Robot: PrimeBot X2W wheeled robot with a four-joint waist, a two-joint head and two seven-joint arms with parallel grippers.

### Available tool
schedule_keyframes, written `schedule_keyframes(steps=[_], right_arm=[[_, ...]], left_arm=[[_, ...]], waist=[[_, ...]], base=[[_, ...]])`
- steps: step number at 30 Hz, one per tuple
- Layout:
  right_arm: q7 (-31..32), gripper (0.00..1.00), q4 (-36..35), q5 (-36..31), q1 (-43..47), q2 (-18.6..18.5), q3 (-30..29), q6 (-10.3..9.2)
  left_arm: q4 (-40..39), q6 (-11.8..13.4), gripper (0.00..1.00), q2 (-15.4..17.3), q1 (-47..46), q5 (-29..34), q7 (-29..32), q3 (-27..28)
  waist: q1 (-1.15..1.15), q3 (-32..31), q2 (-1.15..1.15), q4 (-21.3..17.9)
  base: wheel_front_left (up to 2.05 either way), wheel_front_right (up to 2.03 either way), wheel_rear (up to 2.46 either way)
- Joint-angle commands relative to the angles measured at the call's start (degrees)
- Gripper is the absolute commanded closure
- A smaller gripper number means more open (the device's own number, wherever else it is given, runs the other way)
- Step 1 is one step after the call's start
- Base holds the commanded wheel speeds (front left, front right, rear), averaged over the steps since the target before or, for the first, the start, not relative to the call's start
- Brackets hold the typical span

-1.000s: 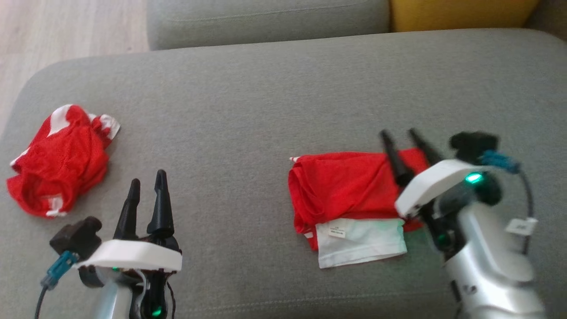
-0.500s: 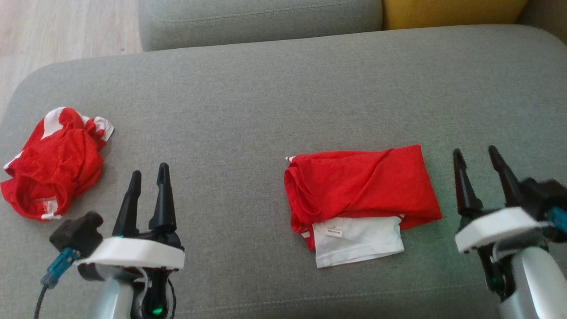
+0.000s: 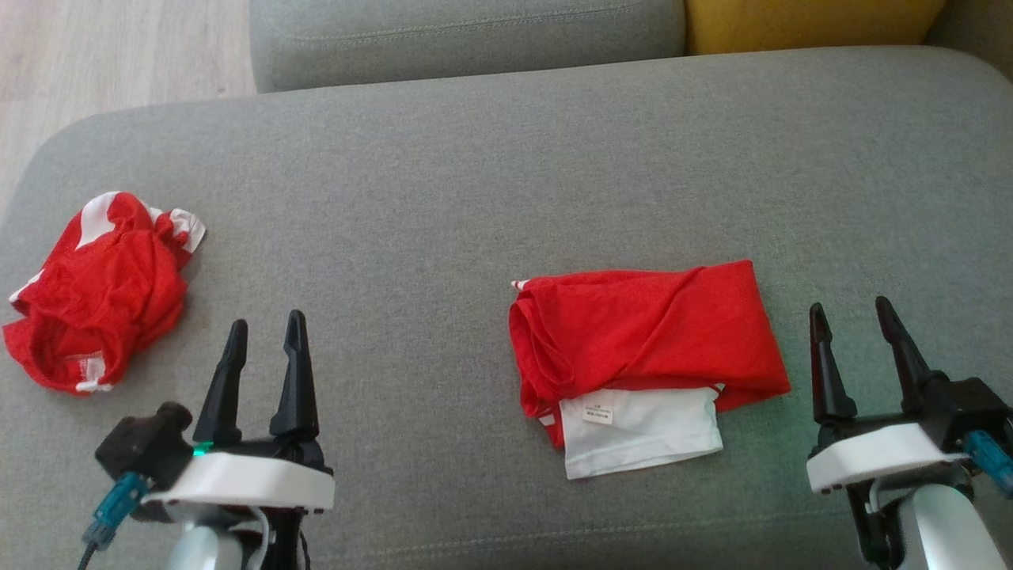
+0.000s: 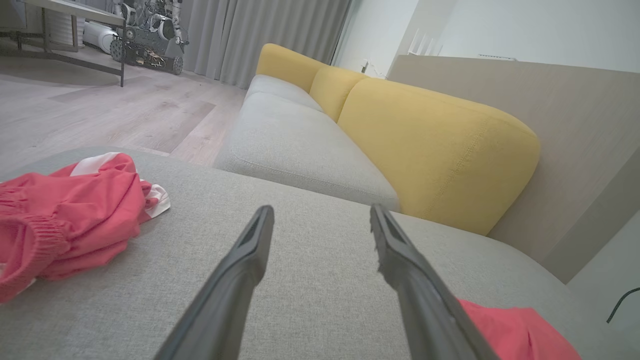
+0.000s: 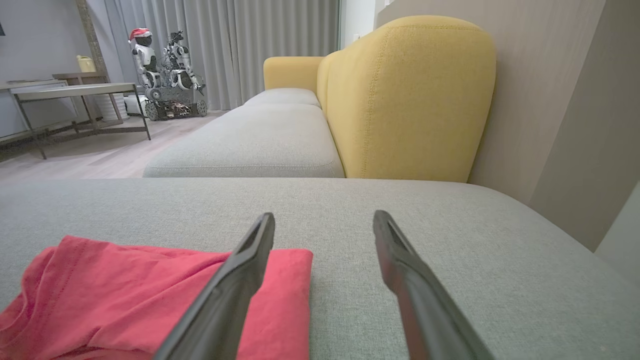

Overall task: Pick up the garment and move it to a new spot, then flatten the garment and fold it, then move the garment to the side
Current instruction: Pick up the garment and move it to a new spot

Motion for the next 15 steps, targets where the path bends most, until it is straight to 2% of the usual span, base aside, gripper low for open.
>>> schedule_keyframes(steps=[1, 8, 15], right_arm=[[-0.7, 0.0, -1.4, -0.6, -1.0, -0.2, 0.9, -0.04], [-0.8, 0.0, 0.7, -0.7, -1.9, -0.5, 1.3, -0.04], [1.4, 0.0, 6.7, 3.3, -5.5, -1.2, 2.1, -0.04]], left_arm=[[-2.4, 0.3, 0.0, 0.4, -1.8, 0.8, -0.4, 1.5], [-2.0, -0.1, 0.0, 0.4, -2.3, 0.8, -0.4, 1.0], [-1.7, -0.2, 0.0, 0.4, -3.8, -0.2, -0.4, 0.9]], waist=[[0.0, -0.1, 0.0, 0.1], [0.0, 0.7, 0.0, 0.6], [0.0, 3.4, 0.0, 1.6]], base=[[0.0, 0.0, 0.0], [0.0, 0.0, 0.0], [0.0, 0.0, 0.0]])
